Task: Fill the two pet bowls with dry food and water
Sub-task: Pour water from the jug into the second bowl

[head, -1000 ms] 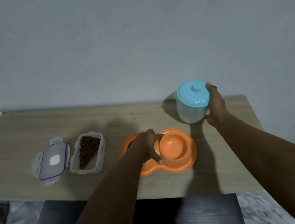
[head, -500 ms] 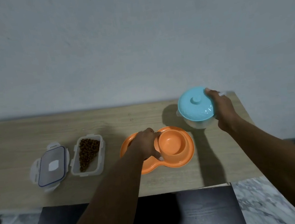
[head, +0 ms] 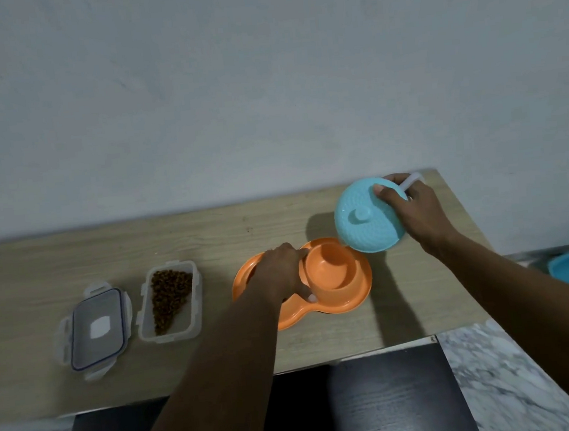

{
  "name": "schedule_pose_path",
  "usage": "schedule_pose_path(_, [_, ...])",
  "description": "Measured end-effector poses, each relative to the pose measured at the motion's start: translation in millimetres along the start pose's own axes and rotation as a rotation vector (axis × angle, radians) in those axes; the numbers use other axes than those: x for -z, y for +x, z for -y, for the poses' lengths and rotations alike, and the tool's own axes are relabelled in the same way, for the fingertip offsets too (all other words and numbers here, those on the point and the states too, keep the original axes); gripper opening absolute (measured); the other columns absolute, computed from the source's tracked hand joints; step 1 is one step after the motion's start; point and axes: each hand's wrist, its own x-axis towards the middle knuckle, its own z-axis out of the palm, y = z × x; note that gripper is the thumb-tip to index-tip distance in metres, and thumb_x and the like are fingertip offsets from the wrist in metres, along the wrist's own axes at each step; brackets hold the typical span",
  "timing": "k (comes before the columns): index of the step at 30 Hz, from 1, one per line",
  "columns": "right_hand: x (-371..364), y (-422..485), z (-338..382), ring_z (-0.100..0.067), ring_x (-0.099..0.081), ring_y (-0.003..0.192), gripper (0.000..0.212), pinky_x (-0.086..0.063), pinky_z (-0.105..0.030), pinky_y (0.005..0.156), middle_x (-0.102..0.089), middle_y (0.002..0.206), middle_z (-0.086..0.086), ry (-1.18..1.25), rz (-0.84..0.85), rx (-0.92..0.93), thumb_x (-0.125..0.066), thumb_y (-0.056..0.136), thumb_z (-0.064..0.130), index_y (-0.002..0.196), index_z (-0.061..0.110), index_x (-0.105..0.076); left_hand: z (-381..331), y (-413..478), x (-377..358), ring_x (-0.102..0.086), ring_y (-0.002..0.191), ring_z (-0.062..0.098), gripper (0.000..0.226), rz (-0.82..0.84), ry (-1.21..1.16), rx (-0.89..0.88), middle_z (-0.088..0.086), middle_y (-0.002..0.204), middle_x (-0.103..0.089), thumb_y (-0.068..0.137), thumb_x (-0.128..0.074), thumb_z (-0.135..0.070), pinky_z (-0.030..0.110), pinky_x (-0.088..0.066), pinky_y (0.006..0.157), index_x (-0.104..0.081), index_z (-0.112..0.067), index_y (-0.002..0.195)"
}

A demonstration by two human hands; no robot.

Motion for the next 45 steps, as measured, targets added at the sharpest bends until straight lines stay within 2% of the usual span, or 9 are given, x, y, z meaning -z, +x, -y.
schedule_pose_path(2, [-1,-3,1,-0.018,-0.072,0.093,0.031,-0.06,-0.055,0.081,-0.074,0.098,0.003,-0.039,-0.003,0.023,-0.066,0.083,0.055,0.096,0.027,-0.069,0,0,1,-0.056,0.117,0.031,0.111,-0.001,0.01,-0.007,0.003,0.125,-0.057,0.046,-0.093,-0.051,0.052,-0.047,0.099,-0.047,-0.035,0.145])
schedule_pose_path(9, [0,-5,4,-0.016,-0.071,0.095,0.053,-0.062,-0.04,0.074,-0.071,0.105,0.0,-0.149,-0.024,0.098,-0.065,0.08,0.062,0.111,0.019,-0.065,-1,0,1,-0.054,0.12,0.031,0.11,0.001,0.016,0.005,0.004,0.129,-0.055,0.05,-0.093,-0.05,0.052,-0.045,0.103,-0.045,-0.033,0.147])
schedule_pose_path(15, [6,0,10,-0.016,-0.07,0.097,0.061,-0.062,-0.045,0.078,-0.07,0.109,0.003,-0.188,-0.038,0.115,-0.065,0.077,0.068,0.116,0.022,-0.063,-2,0,2,-0.054,0.121,0.032,0.111,0.009,0.015,0.015,0.004,0.129,-0.056,0.048,-0.094,-0.051,0.052,-0.046,0.102,-0.046,-0.033,0.146])
schedule_pose_path(19, [10,3,16,-0.016,-0.069,0.097,0.06,-0.062,-0.045,0.079,-0.07,0.109,0.002,-0.204,-0.043,0.139,-0.065,0.078,0.068,0.115,0.022,-0.064,-3,-2,3,-0.053,0.124,0.032,0.112,0.009,0.014,0.024,0.004,0.132,-0.054,0.051,-0.093,-0.05,0.051,-0.045,0.103,-0.042,-0.033,0.149])
schedule_pose_path(29, [20,8,34,-0.014,-0.068,0.099,0.058,-0.059,-0.033,0.075,-0.069,0.111,0.004,-0.221,-0.063,0.197,-0.064,0.078,0.067,0.115,0.022,-0.063,-3,-4,3,-0.052,0.125,0.033,0.111,0.005,0.013,0.021,0.005,0.134,-0.054,0.052,-0.094,-0.048,0.052,-0.044,0.105,-0.042,-0.031,0.149])
schedule_pose_path(45, [27,11,48,-0.011,-0.067,0.099,0.052,-0.057,-0.031,0.076,-0.068,0.11,0.005,-0.202,-0.052,0.227,-0.064,0.082,0.06,0.115,0.02,-0.064,-4,-4,4,-0.052,0.124,0.031,0.108,0.011,0.022,0.013,0.005,0.135,-0.054,0.052,-0.093,-0.051,0.052,-0.044,0.104,-0.045,-0.032,0.146])
